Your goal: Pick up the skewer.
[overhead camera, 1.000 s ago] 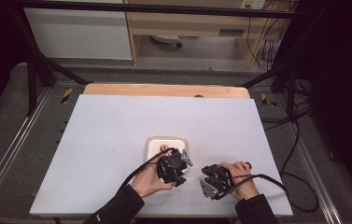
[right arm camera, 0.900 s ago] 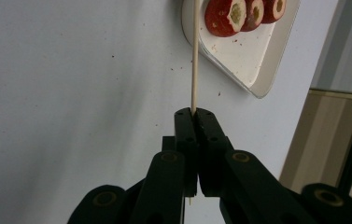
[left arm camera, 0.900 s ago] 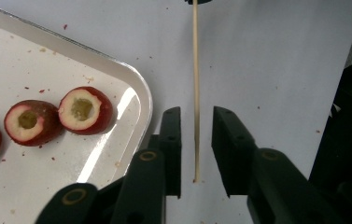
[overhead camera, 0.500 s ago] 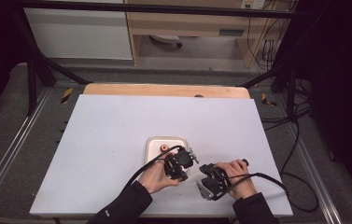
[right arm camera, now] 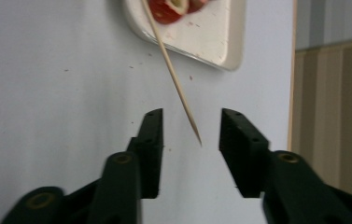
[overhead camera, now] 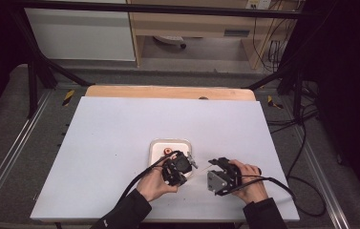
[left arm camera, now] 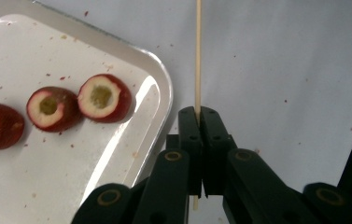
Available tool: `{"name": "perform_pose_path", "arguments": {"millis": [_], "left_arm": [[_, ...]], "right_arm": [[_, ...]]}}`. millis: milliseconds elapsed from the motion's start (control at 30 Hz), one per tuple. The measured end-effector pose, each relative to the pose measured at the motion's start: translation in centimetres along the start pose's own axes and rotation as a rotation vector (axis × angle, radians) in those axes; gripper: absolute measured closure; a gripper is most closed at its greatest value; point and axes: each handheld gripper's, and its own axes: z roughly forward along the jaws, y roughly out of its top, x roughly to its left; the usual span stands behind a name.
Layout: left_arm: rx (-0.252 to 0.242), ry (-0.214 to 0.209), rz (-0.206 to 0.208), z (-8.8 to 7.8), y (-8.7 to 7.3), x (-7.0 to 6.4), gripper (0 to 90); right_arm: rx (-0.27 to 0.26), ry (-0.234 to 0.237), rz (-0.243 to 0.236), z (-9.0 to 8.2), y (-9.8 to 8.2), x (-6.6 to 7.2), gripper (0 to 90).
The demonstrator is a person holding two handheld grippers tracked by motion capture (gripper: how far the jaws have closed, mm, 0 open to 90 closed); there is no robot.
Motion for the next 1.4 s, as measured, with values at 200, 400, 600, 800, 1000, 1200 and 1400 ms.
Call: {"name": "perform_pose_path", "arguments": {"millis": [200,400,600,800,1000,1200,1400], "left_arm": [[-0.051,0.025,-0.048,-1.0,-1.6,0.0,88.4],[-0.186,0.079,-0.12,-2.3,-3.5,0.0,88.4],[-0.299,0.125,-0.208,-2.9,-5.5,0.0,88.4],[-0.414,0.137,-0.289,-2.8,-8.0,-0.2,88.3],[-0.5,0.141,-0.361,-2.6,-10.4,-0.4,88.3],[-0.551,0.143,-0.401,-2.5,-12.1,-0.5,88.3],[-0.588,0.142,-0.417,-2.5,-13.2,-0.3,88.3]], "right_arm": [[-0.034,0.032,0.269,0.1,-2.1,-0.3,41.3],[-0.053,0.071,0.568,0.4,-4.0,-0.3,31.6],[-0.075,0.123,0.796,0.2,-5.1,-0.4,23.2],[-0.083,0.18,0.941,0.2,-5.3,-0.9,13.1],[-0.097,0.233,1.063,0.4,-5.2,-1.5,6.0],[-0.085,0.267,1.093,0.8,-4.4,-1.9,4.4],[-0.088,0.293,1.102,1.1,-3.1,-2.7,4.2]]}}
